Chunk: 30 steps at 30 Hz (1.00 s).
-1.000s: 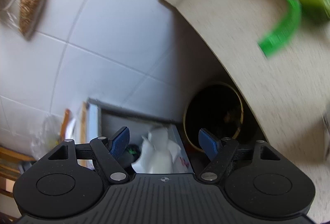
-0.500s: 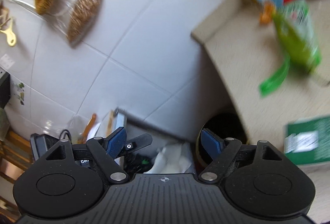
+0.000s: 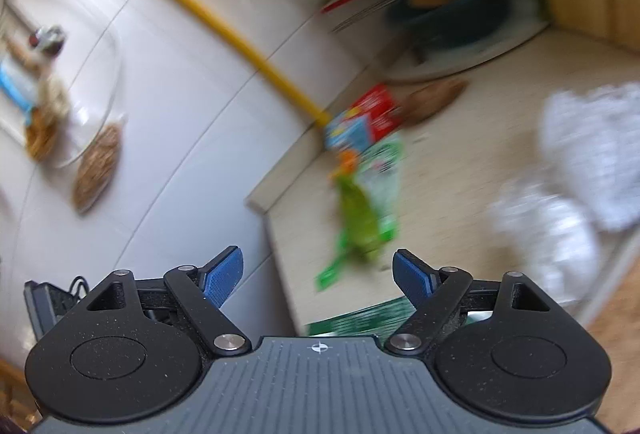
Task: Collect trash
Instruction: 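Raise both open tools from the bin back over the counter, then move both open grippers over the green pepper beside the pea-shoot bag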
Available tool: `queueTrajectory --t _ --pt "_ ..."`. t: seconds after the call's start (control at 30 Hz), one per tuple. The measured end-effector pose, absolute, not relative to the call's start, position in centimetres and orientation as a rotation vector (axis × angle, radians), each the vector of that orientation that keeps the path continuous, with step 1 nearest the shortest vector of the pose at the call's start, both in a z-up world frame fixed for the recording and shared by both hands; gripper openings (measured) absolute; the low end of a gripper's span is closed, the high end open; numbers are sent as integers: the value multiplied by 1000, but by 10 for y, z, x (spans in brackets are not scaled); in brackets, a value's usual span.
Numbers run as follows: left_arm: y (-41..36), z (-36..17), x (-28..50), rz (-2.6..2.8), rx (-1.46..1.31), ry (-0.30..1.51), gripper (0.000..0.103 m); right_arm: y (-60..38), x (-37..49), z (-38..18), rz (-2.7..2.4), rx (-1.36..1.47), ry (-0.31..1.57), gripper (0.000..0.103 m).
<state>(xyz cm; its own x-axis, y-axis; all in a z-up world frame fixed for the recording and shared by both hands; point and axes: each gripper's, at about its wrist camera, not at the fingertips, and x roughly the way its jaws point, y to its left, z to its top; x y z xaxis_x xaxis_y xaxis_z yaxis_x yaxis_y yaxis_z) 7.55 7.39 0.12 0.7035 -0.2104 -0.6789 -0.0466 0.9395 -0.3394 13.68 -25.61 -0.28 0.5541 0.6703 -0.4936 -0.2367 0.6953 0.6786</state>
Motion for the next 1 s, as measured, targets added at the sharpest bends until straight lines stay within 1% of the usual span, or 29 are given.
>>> queueTrajectory --t 0.33,0.53,0.7,0.9,1.0 --pt "24 -7 148 -281 -282 845 54 -291 133 -13 386 604 810 88" --pt "17 -15 182 -325 -270 888 54 -300 134 -9 319 618 791 89" --pt "23 -26 195 -352 -248 938 54 -283 144 -14 330 583 826 90" --pt "40 -35 231 -340 -331 909 55 -252 160 -13 390 532 881 90" --pt "41 -44 250 -330 -325 932 55 -228 171 -12 446 458 915 90"
